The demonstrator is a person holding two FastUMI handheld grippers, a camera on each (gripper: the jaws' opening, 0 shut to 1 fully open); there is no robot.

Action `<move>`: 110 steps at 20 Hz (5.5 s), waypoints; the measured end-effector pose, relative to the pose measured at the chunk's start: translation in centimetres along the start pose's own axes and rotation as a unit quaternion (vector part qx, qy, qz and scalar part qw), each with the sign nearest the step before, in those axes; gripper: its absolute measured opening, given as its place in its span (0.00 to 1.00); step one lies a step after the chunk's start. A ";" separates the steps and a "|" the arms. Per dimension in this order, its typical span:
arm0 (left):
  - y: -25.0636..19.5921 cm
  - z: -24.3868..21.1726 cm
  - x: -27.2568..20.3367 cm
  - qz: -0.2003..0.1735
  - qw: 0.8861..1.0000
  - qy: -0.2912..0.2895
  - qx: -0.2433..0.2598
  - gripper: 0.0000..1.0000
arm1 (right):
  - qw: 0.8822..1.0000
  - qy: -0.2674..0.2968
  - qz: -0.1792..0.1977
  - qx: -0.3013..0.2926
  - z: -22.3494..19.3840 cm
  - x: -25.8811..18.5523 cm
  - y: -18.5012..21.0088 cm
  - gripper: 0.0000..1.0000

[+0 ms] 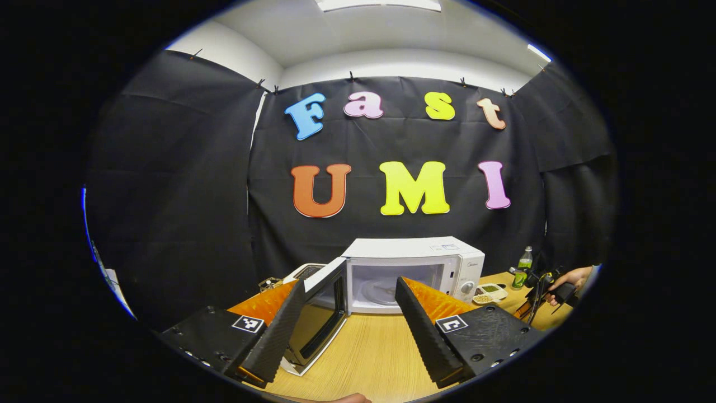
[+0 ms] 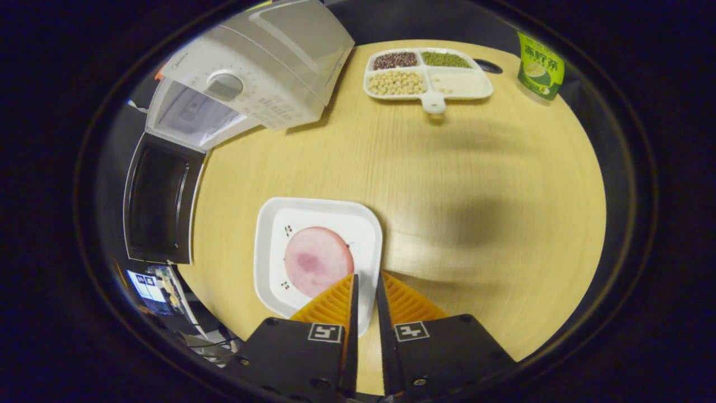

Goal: Open the microwave oven with the left hand, put the food in, and close the microwave oven.

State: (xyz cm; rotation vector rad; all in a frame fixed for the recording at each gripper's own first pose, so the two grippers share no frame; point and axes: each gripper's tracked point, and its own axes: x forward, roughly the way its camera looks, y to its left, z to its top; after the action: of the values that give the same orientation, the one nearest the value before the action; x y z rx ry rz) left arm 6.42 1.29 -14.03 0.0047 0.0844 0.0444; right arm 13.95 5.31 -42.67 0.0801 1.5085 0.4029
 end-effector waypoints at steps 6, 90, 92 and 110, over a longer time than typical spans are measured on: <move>0.1 0.5 -0.5 0.006 1.000 -0.008 0.003 0.95 | 0.994 0.028 0.081 0.069 0.2 0.1 -1.1 0.00; 23.6 -12.8 4.2 0.032 0.991 0.069 -0.112 0.00 | 0.774 -0.596 -0.071 -0.201 8.2 -11.9 29.2 0.92; 23.0 -12.8 4.5 0.010 0.993 0.061 -0.099 0.00 | 0.770 -0.601 -0.083 -0.199 6.3 -13.5 27.5 0.92; 8.0 -14.2 4.1 -0.233 0.970 0.038 -0.052 0.00 | 0.739 -0.641 -0.095 -0.182 -7.7 -27.1 22.8 0.91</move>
State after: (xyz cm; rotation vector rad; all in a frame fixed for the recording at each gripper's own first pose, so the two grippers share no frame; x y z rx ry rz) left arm 9.00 9.51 -28.46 -0.1219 0.1578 -0.4212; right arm 1.37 16.76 -10.67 -0.1016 0.0357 0.3353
